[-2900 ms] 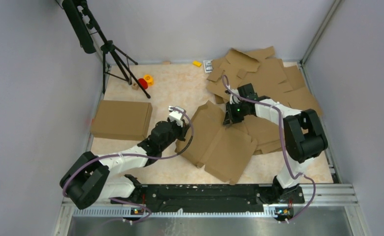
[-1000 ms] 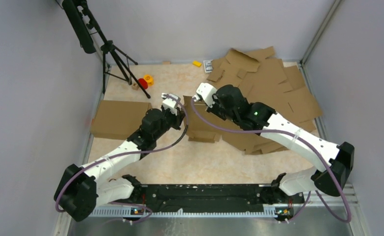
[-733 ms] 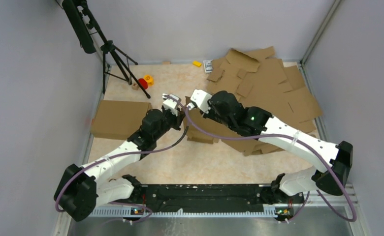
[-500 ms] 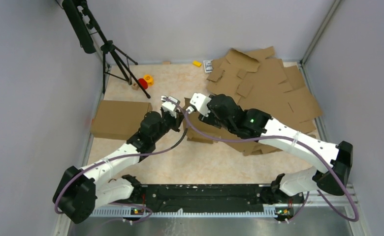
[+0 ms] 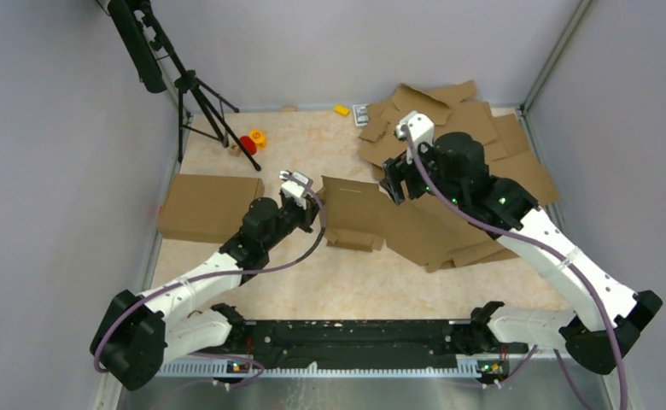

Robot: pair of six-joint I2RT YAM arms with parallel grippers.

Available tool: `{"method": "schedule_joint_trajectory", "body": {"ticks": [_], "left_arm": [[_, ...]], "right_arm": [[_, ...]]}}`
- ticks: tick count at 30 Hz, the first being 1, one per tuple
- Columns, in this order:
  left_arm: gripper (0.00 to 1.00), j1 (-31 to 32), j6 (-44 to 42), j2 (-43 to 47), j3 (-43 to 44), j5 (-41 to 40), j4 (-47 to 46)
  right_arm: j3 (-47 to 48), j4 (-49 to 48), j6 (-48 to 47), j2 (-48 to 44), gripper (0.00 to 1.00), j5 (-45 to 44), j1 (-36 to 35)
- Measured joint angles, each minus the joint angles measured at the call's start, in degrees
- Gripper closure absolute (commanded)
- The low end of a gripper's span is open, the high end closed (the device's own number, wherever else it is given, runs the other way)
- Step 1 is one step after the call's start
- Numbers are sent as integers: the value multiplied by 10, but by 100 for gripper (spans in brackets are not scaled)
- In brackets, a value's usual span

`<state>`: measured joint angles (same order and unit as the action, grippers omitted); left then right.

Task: Fold the paper box
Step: Fold the paper box at the center of the board.

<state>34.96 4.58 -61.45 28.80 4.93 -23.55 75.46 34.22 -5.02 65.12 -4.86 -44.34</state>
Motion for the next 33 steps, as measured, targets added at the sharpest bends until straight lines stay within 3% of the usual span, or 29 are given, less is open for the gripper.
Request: {"method": "schedule_joint_trajectory", "body": {"ticks": [8, 22, 33], "left_arm": [[100, 7, 0, 5, -11, 0, -9], [100, 11, 0, 5, -16, -3, -22], [100, 16, 0, 4, -16, -3, -22]], "right_arm": [[0, -32, 105, 9, 51, 86, 73], [-103, -19, 136, 16, 58, 113, 74], [-80, 32, 142, 33, 61, 117, 74]]}}
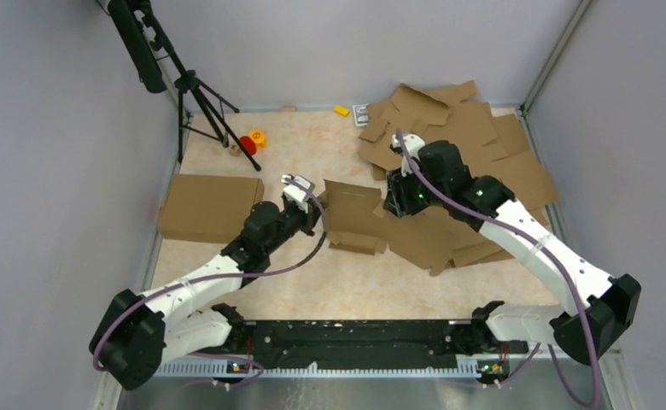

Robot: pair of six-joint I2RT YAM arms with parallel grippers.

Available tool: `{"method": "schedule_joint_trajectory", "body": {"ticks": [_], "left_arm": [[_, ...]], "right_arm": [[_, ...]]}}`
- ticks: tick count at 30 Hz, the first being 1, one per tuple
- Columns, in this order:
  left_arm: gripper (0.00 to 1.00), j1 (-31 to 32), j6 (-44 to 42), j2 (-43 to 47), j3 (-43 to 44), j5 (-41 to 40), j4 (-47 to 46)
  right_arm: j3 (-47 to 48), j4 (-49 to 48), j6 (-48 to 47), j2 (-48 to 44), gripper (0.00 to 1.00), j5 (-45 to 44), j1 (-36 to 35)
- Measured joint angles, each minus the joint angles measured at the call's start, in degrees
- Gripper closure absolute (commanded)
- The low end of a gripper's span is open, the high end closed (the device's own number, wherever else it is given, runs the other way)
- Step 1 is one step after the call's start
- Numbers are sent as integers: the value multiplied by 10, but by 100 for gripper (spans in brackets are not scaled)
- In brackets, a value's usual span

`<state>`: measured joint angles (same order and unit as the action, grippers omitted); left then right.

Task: Fold the paper box
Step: Fold the paper box at the center of the board.

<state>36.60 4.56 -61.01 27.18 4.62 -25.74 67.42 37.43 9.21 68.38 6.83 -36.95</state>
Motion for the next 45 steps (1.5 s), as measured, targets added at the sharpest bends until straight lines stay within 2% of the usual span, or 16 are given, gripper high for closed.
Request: {"method": "schedule_joint_trajectory", "body": {"ticks": [11, 13, 16, 18, 24, 30, 38, 45], "left_arm": [[100, 10, 0, 0, 0, -9, 0], [100, 13, 0, 0, 0, -10, 0], [100, 17, 0, 0, 0, -11, 0], [100, 20, 0, -1, 0, -12, 0], [100, 28, 0, -10, 0, -14, 0], [100, 46, 0, -17, 0, -33, -4], [99, 70, 0, -21, 0, -66, -4], [97, 77, 0, -22, 0, -75, -12]], "right_arm": [[102, 117, 47, 89, 70, 0, 0], [111, 133, 60, 98, 69, 0, 0], [118, 152, 69, 107, 62, 3, 0], [118, 163, 71, 108, 61, 4, 0], [117, 177, 78, 108, 68, -9, 0], [118, 192, 111, 109, 70, -26, 0], [133, 213, 182, 138, 79, -61, 0], [117, 176, 256, 128, 87, -64, 19]]}}
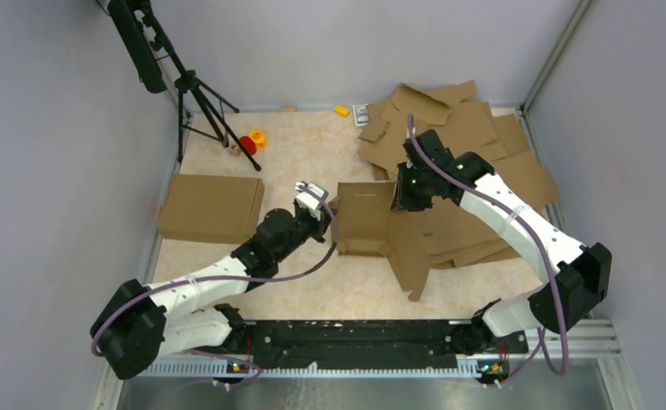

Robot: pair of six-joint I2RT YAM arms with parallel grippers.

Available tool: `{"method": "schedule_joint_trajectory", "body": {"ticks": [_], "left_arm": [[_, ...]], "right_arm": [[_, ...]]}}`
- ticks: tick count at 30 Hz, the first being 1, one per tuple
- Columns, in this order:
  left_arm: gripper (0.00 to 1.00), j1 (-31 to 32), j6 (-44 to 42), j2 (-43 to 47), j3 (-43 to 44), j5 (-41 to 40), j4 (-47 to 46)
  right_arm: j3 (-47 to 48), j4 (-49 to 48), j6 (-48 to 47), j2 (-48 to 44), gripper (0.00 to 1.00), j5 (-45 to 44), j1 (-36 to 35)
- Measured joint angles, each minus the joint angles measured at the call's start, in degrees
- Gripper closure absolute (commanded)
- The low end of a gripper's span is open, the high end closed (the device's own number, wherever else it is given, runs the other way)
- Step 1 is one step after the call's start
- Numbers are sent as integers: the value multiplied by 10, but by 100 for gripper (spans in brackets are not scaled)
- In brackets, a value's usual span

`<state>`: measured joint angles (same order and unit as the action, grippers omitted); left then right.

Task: Fold the paper box
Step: Fold the paper box at the center of the board.

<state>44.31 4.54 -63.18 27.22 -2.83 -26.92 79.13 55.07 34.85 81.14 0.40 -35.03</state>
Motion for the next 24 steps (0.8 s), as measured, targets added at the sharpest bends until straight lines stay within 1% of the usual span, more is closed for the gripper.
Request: {"method": "schedule_joint_trajectory", "body": {"ticks": [7, 13, 16, 19, 22, 24], "left_arm": [[96, 0, 5, -17, 10, 0, -4], [97, 0, 25, -37, 20, -11, -4], [98, 0, 30, -43, 26, -13, -3], [98, 0, 33, -46, 30, -16, 0], [98, 0, 35, -46, 30, -17, 0], [99, 0, 38, -46, 32, -17, -1]], "right_arm": [[-33, -35, 53, -9, 87, 16, 21], [-56, -54, 93, -23, 87, 18, 29], [-61, -58, 118, -26, 83, 13, 30], [-66, -63, 141, -31, 83, 12, 30], [-68, -66, 158, -43, 83, 11, 30], [-68, -68, 169, -50, 86, 9, 30]]}}
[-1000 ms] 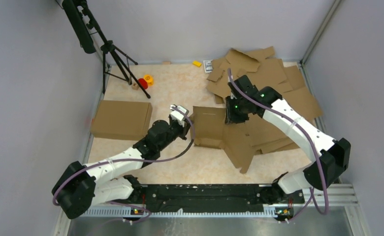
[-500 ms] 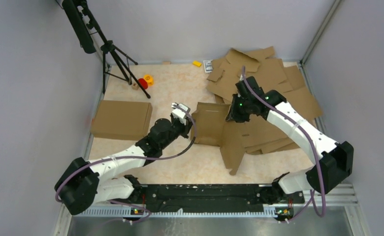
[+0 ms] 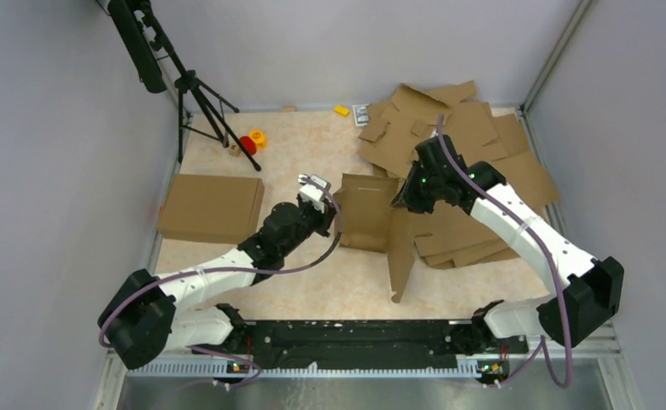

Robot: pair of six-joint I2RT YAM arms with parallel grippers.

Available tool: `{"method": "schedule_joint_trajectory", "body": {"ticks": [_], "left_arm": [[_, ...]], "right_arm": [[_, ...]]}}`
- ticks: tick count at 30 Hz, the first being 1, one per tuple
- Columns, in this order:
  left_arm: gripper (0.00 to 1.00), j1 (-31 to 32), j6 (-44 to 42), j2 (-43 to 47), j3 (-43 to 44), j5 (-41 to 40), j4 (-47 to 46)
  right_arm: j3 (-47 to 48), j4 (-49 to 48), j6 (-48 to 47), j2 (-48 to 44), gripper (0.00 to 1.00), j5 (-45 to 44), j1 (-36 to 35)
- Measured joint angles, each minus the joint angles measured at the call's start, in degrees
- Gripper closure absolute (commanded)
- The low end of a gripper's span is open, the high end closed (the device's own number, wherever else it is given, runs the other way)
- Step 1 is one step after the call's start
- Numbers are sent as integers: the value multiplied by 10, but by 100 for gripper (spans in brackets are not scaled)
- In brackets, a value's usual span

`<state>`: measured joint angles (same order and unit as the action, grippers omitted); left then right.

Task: Fold the paper box
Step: Fold the paper box at the center of the board.

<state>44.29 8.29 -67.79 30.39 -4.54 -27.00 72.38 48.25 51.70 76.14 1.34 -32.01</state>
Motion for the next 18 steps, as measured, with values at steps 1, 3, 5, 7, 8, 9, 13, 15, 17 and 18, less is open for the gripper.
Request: {"method": "schedule_joint_trajectory", "body": {"ticks": [1, 3, 5, 7, 8, 9, 13, 15, 17, 18], "left_arm": [[99, 0, 1, 0, 1, 0, 0], [99, 0, 4, 0, 4, 0, 0], [99, 0, 5, 0, 5, 0, -1], [99, 0, 7, 0, 5, 0, 1], [99, 0, 7, 0, 5, 0, 1], [99, 0, 8, 0, 5, 0, 1], [100, -1, 11, -6, 5, 0, 0], [100, -2, 14, -12, 5, 0, -6], [100, -4, 19, -22, 5, 0, -19], [100, -4, 22, -28, 5, -1, -27]], "right_arm": [[0, 0, 8, -3, 87, -1, 0], [-4, -7, 21, -7, 88, 0, 1], [-19, -20, 35, -13, 89, 4, 3], [-38, -32, 49, -19, 89, 7, 5], [-43, -35, 54, -20, 88, 7, 5], [-49, -39, 57, -20, 88, 7, 5], [-68, -64, 60, -26, 88, 5, 7], [-80, -77, 60, -33, 87, 5, 7], [-94, -92, 58, -42, 87, 5, 7], [-98, -97, 56, -46, 87, 5, 7]]}}
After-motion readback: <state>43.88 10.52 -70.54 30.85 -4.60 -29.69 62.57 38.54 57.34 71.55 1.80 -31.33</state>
